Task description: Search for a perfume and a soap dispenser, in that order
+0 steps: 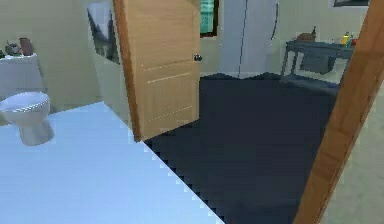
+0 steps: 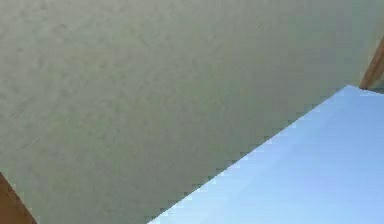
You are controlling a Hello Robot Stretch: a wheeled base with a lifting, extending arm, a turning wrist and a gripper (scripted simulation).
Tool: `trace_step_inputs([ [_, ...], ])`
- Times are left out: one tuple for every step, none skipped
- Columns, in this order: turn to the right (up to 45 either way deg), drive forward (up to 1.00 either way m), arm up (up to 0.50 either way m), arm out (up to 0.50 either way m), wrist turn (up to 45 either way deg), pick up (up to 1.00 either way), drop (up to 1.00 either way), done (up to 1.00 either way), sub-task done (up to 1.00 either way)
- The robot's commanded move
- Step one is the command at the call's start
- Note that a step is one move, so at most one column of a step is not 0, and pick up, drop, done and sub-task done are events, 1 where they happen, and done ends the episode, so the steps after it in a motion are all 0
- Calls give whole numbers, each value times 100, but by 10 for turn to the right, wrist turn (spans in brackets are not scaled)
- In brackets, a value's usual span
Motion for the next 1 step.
trace_step_inputs([
  [0,50,0,0,0,0,0,0,0],
])
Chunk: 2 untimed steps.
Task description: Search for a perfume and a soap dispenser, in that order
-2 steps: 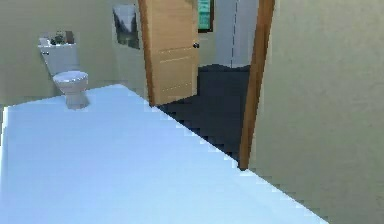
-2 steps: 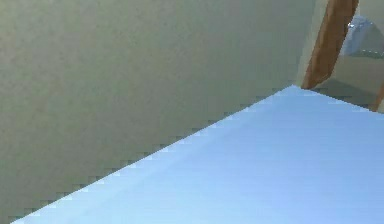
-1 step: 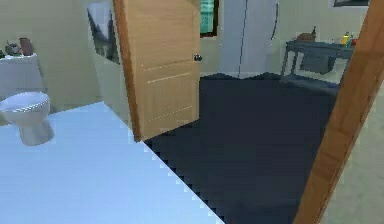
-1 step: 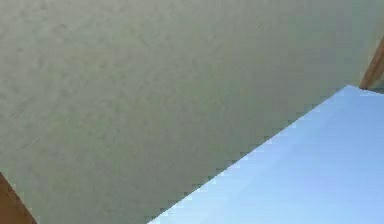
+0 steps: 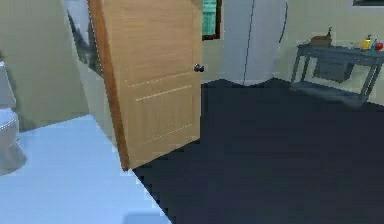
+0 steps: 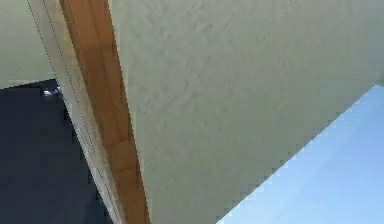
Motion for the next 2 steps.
trace_step_inputs([
  [300,0,0,0,0,0,0,0,0],
  [0,100,0,0,0,0,0,0,0],
])
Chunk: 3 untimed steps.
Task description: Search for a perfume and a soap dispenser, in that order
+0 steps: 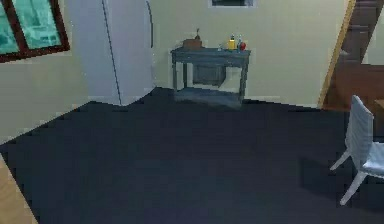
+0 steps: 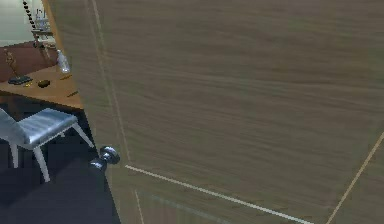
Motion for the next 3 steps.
trace_step_inputs([
  [30,0,0,0,0,0,0,0,0],
  [-450,0,0,0,0,0,0,0,0],
  [-450,0,0,0,0,0,0,0,0],
])
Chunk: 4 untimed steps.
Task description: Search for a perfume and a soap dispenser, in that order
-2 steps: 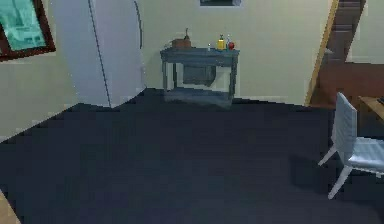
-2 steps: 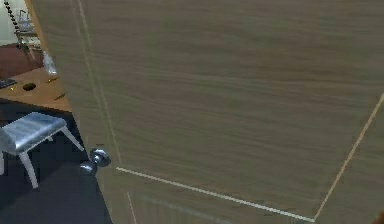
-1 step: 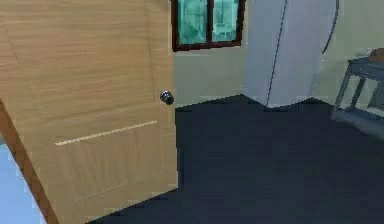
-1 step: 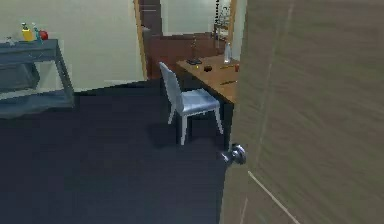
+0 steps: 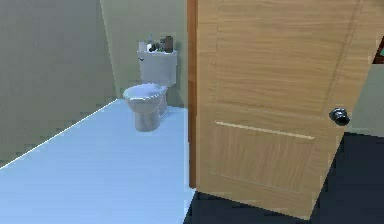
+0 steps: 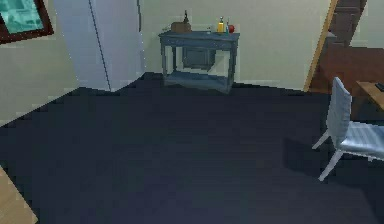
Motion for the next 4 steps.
trace_step_inputs([
  [-30,0,0,0,0,0,0,0,0],
  [0,15,0,0,0,0,0,0,0],
  [450,0,0,0,0,0,0,0,0],
  [90,0,0,0,0,0,0,0,0],
])
